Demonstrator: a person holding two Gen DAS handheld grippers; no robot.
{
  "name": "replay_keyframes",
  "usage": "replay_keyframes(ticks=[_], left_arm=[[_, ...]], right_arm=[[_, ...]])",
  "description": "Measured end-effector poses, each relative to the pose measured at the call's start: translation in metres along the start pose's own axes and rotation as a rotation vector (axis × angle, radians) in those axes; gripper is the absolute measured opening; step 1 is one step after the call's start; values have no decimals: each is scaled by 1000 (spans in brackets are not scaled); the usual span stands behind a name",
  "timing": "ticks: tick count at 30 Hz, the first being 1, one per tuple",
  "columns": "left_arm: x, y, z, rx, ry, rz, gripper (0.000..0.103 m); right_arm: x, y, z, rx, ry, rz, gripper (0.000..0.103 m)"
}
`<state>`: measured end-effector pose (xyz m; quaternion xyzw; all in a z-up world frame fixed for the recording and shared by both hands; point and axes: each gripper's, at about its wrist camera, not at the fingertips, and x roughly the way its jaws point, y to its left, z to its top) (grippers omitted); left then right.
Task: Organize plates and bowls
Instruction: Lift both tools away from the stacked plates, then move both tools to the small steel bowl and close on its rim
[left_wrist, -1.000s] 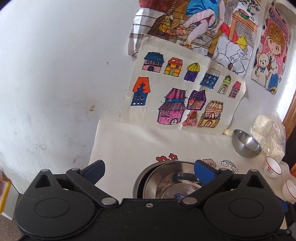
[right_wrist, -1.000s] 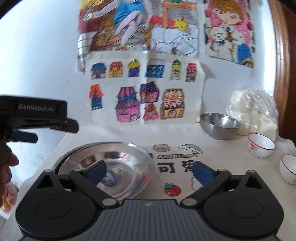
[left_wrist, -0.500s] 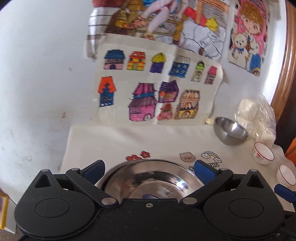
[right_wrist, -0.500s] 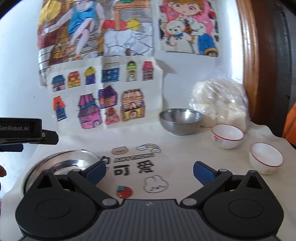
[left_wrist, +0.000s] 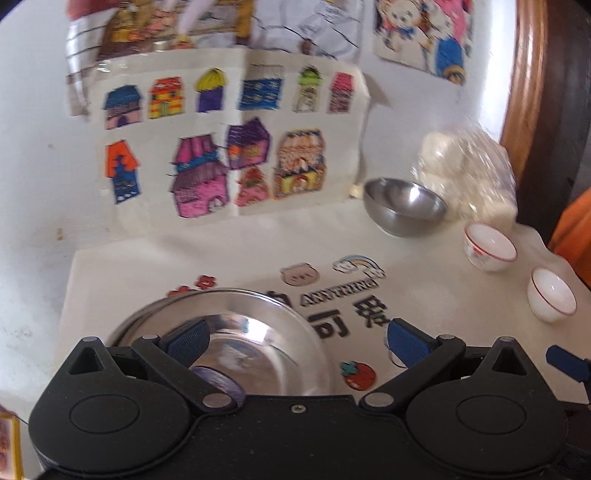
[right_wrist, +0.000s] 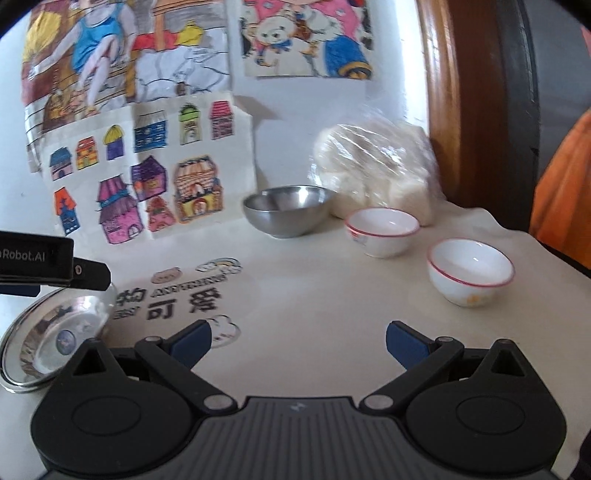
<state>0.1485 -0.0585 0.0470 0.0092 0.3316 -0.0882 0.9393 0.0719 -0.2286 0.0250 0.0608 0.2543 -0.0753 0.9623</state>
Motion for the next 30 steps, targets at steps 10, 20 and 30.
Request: replay_keyframes(ticks=[10,20,30], left_arm=[[24,-29,28,37,45,-71,102],[40,-49,73,113,-2,-13,102],[104,-39,118,-11,-39,12,102]], right_arm=[[6,-24,11,-128,-54,-38,103],[33,-50,69,-167,-73,54,103],[99,-71,128,-74,2,192,103]])
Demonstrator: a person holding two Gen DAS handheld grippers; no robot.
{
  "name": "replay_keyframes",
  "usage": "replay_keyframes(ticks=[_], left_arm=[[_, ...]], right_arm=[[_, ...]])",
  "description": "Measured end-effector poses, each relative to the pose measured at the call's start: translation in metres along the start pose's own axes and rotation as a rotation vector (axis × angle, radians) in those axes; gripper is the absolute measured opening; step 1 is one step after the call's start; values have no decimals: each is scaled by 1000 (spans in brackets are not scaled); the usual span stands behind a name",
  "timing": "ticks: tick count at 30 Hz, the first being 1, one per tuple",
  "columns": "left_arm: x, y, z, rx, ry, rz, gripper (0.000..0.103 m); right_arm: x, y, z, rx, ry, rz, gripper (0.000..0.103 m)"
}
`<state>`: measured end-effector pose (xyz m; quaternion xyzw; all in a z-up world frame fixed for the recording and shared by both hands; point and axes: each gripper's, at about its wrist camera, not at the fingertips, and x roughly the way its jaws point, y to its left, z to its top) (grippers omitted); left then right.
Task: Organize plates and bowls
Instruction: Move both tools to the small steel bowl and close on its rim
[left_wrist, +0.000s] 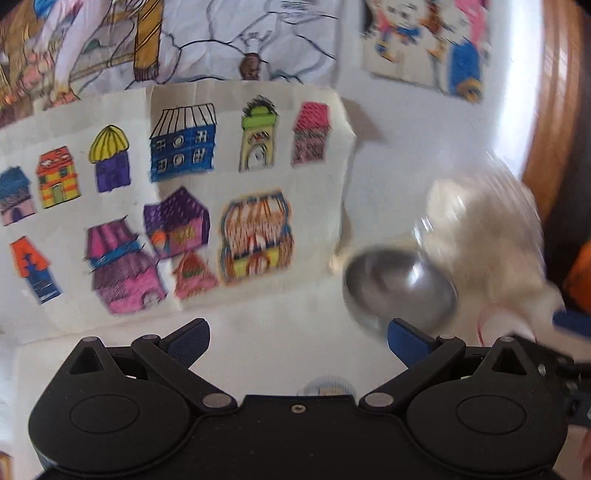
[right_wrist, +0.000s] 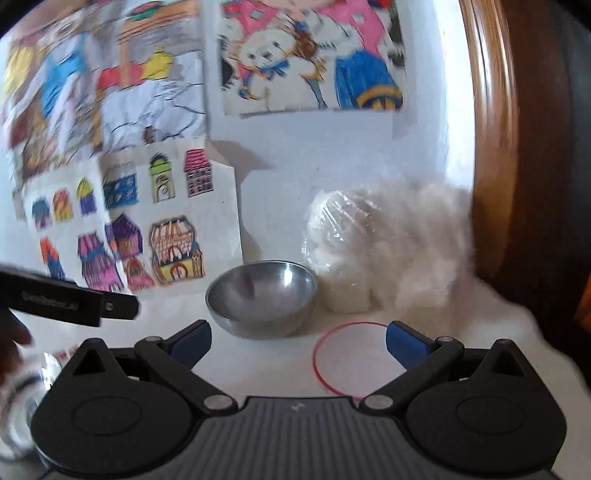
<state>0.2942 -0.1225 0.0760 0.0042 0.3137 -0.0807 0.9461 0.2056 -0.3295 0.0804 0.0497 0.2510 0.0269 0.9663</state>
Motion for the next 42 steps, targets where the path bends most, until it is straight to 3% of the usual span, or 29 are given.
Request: replay_keyframes(ticks=[5,13,16,22,24,32,37,42], left_arm=[[55,4,15,-89,23,38,102],[99,8,18,-160,82,-13,102],[104,7,18,-167,85,-22,97],[115,-2,20,-170,120,-63,67],[119,-7,21,-174,136,-90,50],[126,-28,24,-136,141,-123,15],[126,-26,21,-151,155,-155,7],[115,-12,18,-170,166,-163,6]], right_arm=[[46,-14,18,61,37,6,102],[99,-21,28,78,124,16,82],[111,-19,30,83,147,17,76],[125,-14,30,71,182,3,57],[129,-13,30,73,187,0,49],[144,-11,33,88,217,-31,30],[150,-13,31,118,244,-8,14],[146,-11,32,162,253,10,12]])
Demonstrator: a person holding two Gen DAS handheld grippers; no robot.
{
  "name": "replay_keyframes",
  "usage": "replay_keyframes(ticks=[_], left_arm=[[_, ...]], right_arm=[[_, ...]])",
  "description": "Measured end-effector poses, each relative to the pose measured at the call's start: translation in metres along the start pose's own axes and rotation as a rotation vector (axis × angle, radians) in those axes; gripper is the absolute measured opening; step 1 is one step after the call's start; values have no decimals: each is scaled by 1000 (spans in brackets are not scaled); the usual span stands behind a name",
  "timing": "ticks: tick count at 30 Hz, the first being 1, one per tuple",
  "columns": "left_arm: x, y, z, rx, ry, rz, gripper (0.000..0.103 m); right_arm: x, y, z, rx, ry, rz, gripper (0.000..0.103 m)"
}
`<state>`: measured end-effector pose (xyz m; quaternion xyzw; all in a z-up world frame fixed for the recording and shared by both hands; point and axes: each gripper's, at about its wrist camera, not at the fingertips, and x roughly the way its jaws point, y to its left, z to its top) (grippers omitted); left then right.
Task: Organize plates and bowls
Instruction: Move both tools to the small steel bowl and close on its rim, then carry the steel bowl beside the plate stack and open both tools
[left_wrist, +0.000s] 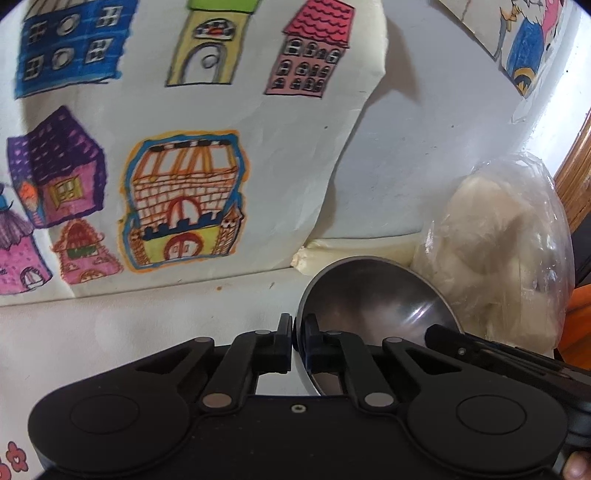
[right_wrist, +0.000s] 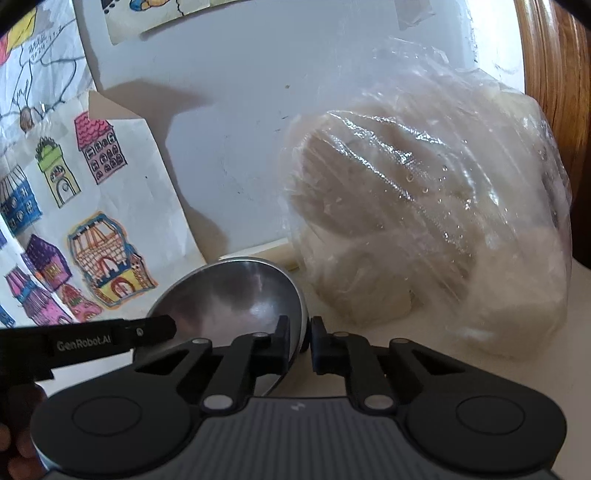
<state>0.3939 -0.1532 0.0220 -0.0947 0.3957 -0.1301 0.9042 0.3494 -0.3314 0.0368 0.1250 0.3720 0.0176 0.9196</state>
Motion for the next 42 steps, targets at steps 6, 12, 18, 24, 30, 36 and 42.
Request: replay_keyframes(ticks=[6,12,18,24,30,36,42], left_arm=[[-38,10,-6,-23,-31,-58,6],[-91,13,-34,2,-37,-109,6],[-136,20,-70,-7,5,-149,6],[-168,23,-95,21,55,-184,6],[-192,28,-120,55,104,-202,7],[-204,32,-144,87,169,-218,7],[-216,33,-164,123,197,-208,7]], right_arm=[[-26,4,-2,8,-5,30,11],[-76,8,-19,16,-7,83,12],[-134,14,-46,-15,11,100,13],[-177,23,-78,-13,32,105,13],[-206,31,-107,-8,76,113,14],[-226,36,-133,-4,138,119,14],[-237,37,-156,6,182,124,14]])
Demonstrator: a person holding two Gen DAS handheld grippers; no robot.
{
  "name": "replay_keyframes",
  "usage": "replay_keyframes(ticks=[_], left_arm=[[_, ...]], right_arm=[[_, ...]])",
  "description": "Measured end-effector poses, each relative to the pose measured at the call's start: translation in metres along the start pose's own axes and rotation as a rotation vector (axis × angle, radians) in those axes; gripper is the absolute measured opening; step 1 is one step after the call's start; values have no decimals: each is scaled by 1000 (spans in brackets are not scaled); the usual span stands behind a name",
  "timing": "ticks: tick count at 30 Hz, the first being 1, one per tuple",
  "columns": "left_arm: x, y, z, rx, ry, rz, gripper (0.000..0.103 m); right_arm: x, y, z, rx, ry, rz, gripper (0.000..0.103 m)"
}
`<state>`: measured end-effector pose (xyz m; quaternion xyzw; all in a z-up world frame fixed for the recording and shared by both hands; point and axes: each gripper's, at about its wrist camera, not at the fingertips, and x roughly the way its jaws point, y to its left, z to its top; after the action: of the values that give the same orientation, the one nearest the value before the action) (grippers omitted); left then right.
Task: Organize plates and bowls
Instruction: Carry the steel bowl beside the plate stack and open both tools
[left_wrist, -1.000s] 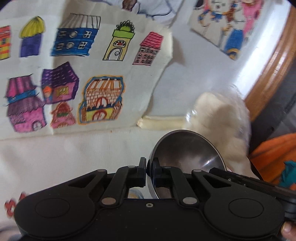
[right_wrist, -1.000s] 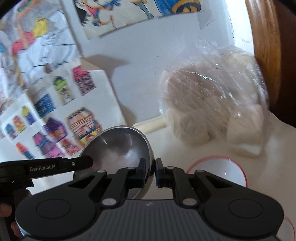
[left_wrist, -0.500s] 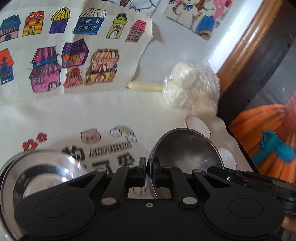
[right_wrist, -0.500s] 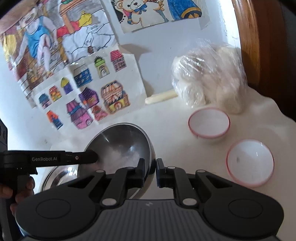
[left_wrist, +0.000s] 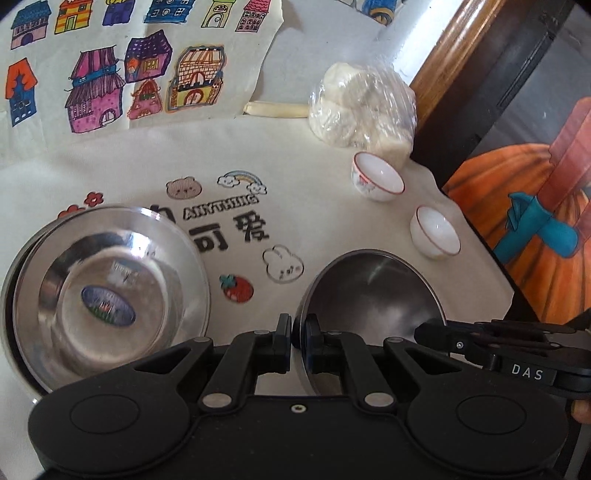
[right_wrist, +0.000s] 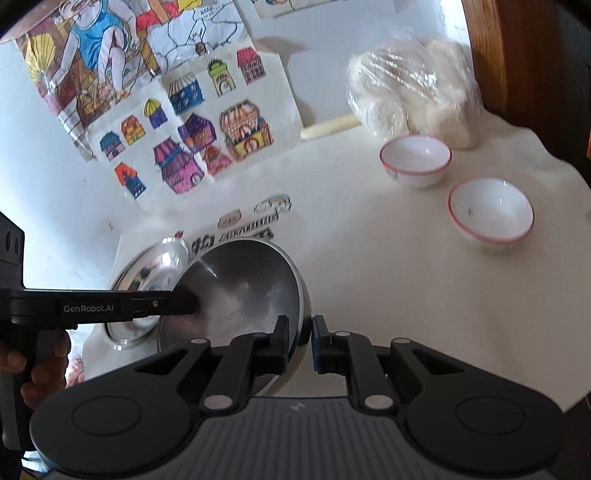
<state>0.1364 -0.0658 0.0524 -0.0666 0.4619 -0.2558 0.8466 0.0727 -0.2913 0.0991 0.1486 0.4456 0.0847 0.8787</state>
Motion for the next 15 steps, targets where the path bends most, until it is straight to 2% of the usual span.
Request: replay_keyframes(ticks=[6,15], left_arm=[[-3,4,-9,1,19,12,8],[1,10,-10,-1,27,44,8]], right_arm=[[0,6,-14,-7,40,22,14],[11,9,-16,2,78,19,13]])
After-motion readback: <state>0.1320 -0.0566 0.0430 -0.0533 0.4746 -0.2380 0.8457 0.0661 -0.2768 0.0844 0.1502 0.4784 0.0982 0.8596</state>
